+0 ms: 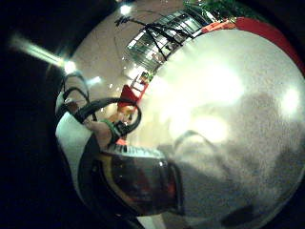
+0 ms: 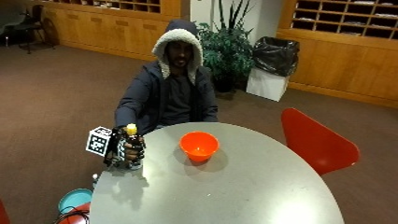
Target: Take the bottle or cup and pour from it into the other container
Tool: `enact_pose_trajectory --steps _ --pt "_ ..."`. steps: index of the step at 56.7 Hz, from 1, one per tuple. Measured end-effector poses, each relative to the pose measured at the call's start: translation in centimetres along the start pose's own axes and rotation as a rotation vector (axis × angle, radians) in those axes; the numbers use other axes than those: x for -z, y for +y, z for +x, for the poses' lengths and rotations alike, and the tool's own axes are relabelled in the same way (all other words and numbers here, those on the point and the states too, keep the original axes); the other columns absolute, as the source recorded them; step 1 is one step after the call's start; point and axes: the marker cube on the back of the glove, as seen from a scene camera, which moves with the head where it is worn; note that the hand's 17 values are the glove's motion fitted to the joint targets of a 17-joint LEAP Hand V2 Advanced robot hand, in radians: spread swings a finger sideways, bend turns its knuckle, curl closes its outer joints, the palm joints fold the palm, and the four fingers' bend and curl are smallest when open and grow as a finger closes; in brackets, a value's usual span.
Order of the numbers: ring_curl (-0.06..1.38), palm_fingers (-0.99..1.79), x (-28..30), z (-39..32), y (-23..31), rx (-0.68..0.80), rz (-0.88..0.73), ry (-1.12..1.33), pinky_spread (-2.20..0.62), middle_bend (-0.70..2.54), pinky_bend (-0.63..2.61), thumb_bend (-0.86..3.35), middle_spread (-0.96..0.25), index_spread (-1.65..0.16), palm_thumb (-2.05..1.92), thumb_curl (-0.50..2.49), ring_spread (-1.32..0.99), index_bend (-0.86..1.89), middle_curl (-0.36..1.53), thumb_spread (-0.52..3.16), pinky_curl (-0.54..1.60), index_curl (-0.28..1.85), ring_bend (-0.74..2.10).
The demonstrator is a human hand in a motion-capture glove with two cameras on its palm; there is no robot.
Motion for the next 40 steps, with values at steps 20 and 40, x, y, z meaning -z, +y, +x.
enact_pose_trajectory --steps 20,40 --pt "0.42 1.35 0.3 -0.4 0.6 0.034 0.005 0.037 -0.16 0.51 0.36 -0.03 -0.25 -0.26 1.03 0.68 -0.20 0.26 0.50 0.21 0.37 0.48 0.65" --pt "0.44 1.34 -0.8 -10.9 2.5 0.340 -0.296 0.288 -0.17 0.52 0.38 -0.03 -0.25 -0.26 1.02 0.73 -0.21 0.25 0.51 0.16 0.38 0.53 0.65"
